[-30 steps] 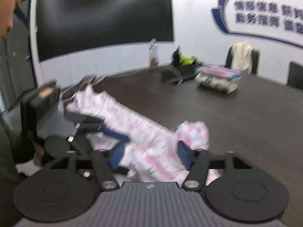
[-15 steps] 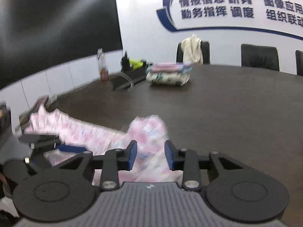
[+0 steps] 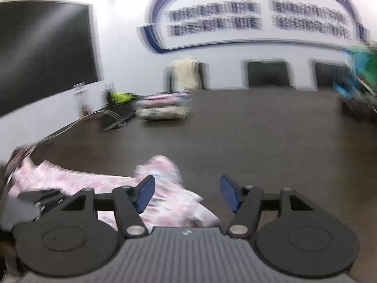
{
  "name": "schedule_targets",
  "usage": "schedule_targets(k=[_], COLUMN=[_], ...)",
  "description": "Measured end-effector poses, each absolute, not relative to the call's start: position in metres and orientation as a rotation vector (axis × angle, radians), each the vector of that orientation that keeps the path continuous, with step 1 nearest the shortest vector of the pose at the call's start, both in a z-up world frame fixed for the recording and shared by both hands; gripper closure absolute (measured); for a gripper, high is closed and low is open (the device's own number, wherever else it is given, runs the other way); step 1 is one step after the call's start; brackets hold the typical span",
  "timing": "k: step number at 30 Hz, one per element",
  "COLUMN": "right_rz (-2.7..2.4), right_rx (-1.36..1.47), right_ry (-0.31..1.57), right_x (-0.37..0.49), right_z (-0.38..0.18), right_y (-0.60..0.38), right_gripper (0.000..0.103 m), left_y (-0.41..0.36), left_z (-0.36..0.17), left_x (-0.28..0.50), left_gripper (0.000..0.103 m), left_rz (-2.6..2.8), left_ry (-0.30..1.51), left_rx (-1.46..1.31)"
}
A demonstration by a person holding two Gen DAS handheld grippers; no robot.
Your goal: Fold clothes
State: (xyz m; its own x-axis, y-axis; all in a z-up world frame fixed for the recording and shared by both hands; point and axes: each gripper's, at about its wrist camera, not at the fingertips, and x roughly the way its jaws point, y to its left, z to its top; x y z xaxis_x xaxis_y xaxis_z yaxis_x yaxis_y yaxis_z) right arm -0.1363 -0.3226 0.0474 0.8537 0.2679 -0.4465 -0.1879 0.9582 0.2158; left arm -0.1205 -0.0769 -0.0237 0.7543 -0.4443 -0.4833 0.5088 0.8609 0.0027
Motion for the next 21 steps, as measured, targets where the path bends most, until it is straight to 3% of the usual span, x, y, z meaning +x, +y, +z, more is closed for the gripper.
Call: schedule_targets(k=[9,11,16,21], right_rz=[0.158,0.138,0.11,0.147], right_rx=[0.137,0.051,-0.052,-0.142], right_ry=[0.551,0.556,0.527,0.519], right_x=[-0.119,-0.12,-0.123,-0.126], right_z=[0.013,0.008,0.002,0.003], right_y=[-0.285,-0.274,-0.253,-0.241], right_gripper=[0.045,0.055,0.067,0.089], left_y=[-0.078,-0.078,-0.072,-0.053], left_z=[-0.023,-0.023,-0.02,-0.005], left_x=[-0.121,-0.12,-0.12,-0.127], left_gripper=[0.027,0.027,0.028,0.028], left_rz=[-0.518,-0.516,-0.519,-0.454], left_ry=[0.497,0.495,0.507,0.471], left_rx=[0.143,0.143,0.123,0.104])
